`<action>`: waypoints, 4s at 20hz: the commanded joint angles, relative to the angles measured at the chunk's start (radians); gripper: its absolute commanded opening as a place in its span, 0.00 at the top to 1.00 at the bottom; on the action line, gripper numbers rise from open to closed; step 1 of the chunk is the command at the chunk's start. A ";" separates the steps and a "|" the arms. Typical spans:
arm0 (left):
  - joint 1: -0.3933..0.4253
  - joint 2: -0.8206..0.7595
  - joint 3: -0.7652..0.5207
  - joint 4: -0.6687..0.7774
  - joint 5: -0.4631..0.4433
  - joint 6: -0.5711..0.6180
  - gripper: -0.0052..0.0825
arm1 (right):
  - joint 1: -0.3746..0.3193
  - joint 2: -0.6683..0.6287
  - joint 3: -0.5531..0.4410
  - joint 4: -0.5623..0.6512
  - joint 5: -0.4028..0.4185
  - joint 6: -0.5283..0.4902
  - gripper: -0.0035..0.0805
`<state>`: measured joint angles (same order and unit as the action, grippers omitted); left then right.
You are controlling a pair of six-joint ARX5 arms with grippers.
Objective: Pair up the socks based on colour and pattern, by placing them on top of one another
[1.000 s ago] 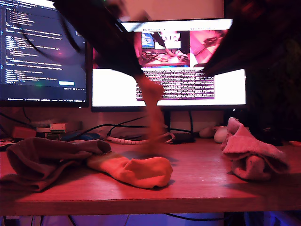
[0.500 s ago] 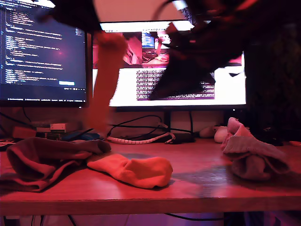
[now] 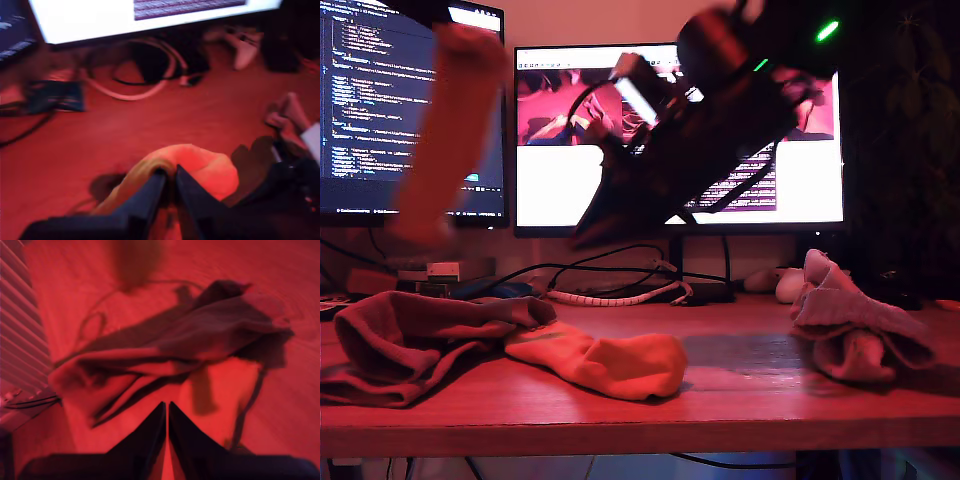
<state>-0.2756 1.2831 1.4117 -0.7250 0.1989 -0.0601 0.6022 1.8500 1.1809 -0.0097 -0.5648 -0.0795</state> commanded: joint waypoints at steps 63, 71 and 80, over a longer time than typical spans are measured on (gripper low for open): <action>-0.026 0.013 -0.003 0.083 0.085 0.075 0.96 | -0.086 -0.682 -0.369 -0.068 0.665 0.152 0.97; -0.145 0.198 -0.003 0.282 0.138 0.029 0.96 | -0.218 -1.114 -0.682 -0.154 0.630 0.193 0.97; -0.227 0.453 -0.002 0.679 0.145 -0.049 0.96 | -0.232 -1.260 -0.682 -0.260 0.630 0.185 0.97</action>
<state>-0.5064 1.7267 1.4117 -0.0757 0.3408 -0.1043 0.3737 0.5865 0.5011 -0.2729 0.0658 0.1066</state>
